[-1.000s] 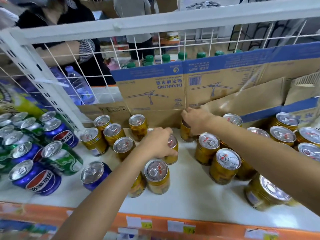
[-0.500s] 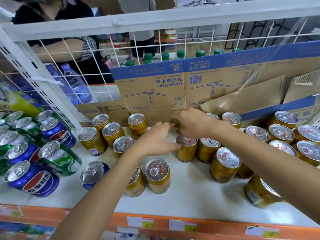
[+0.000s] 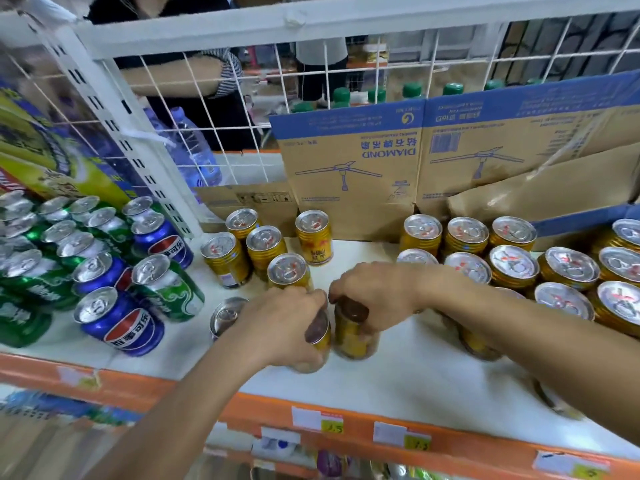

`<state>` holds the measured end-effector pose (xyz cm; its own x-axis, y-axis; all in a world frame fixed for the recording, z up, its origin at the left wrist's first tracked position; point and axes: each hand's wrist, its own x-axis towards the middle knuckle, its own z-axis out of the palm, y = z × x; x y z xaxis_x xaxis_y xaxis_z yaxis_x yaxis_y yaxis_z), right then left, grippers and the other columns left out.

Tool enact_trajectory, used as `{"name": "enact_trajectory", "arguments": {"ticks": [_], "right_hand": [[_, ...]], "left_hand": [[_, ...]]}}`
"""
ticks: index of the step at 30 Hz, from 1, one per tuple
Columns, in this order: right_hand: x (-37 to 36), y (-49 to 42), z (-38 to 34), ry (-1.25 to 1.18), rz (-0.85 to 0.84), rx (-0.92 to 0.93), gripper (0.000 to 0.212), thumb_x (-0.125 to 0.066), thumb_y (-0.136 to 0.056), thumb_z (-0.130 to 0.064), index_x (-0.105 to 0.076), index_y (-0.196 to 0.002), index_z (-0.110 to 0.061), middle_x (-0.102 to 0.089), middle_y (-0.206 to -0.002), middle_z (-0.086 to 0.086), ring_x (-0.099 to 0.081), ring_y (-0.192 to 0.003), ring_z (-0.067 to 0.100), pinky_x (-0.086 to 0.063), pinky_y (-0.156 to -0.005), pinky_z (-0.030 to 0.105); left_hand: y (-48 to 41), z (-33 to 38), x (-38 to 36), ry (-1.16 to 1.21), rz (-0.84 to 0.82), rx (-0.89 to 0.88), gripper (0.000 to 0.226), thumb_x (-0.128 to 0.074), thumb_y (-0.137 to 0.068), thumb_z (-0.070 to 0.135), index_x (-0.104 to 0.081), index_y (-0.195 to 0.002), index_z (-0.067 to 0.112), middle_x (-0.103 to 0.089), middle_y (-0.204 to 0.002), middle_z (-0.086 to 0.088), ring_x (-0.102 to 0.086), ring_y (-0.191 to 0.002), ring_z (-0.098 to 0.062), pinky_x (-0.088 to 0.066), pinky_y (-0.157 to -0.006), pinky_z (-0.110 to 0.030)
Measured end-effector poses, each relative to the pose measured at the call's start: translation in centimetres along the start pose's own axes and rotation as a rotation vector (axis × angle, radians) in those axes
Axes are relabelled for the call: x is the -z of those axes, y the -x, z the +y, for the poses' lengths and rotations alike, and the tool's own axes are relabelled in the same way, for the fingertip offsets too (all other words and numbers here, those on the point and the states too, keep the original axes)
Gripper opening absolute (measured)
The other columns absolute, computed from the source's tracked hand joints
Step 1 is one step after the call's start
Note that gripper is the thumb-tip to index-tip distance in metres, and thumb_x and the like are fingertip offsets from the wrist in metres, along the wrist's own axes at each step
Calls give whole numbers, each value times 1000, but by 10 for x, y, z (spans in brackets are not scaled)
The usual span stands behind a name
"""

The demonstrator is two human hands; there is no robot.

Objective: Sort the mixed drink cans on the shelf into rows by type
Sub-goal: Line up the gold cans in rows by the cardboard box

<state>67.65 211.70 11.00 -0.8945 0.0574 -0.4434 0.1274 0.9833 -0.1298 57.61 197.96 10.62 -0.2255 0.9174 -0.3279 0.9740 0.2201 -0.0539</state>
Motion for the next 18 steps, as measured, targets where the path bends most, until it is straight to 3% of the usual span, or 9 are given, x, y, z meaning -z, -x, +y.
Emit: {"name": "enact_trajectory", "arguments": {"ticks": [3, 6, 7, 12, 15, 18], "right_hand": [[12, -7, 23, 1, 108, -114, 52, -73, -73, -29, -53, -119, -15, -61, -110, 9, -57, -103, 31, -51, -82, 38], [23, -14, 44, -8, 225, -256, 27, -71, -77, -23, -56, -96, -12, -55, -92, 7, -57, -98, 31, -44, -69, 31], [25, -16, 51, 6, 260, -281, 24, -68, -78, -19, -55, -96, -11, -52, -96, 7, -56, -99, 31, -42, -68, 30], [16, -22, 75, 99, 264, -348, 56, -65, -81, -17, -47, -134, -14, -45, -125, 13, -51, -113, 32, -45, -87, 36], [14, -22, 79, 100, 279, -344, 62, -65, -83, -22, -41, -140, -18, -44, -129, 14, -49, -116, 33, -42, -89, 36], [15, -19, 83, 29, 291, -335, 66, -68, -84, -33, -40, -142, -20, -44, -131, 13, -46, -120, 33, -40, -95, 37]], "left_hand": [[-7, 7, -5, 71, 32, -17, 61, -69, -65, 57, -45, -113, 28, -58, -111, 2, -56, -104, -26, -49, -80, -38], [-19, 27, -3, 172, 68, -59, 67, -72, -66, 60, -46, -120, 30, -57, -116, 2, -54, -108, -25, -47, -83, -35], [-24, 35, -1, 194, 93, -78, 67, -72, -67, 60, -47, -122, 31, -56, -117, 2, -53, -109, -25, -44, -84, -35], [-47, 80, 3, 251, 209, -208, 61, -74, -69, 51, -52, -123, 30, -50, -117, 1, -47, -111, -25, -44, -86, -35], [-60, 99, 3, 245, 271, -320, 60, -74, -71, 41, -54, -126, 29, -50, -119, -1, -41, -111, -28, -49, -83, -39], [-70, 109, 8, 234, 284, -475, 59, -74, -75, 27, -54, -131, 23, -53, -128, -3, -43, -114, -29, -40, -91, -34]]}}
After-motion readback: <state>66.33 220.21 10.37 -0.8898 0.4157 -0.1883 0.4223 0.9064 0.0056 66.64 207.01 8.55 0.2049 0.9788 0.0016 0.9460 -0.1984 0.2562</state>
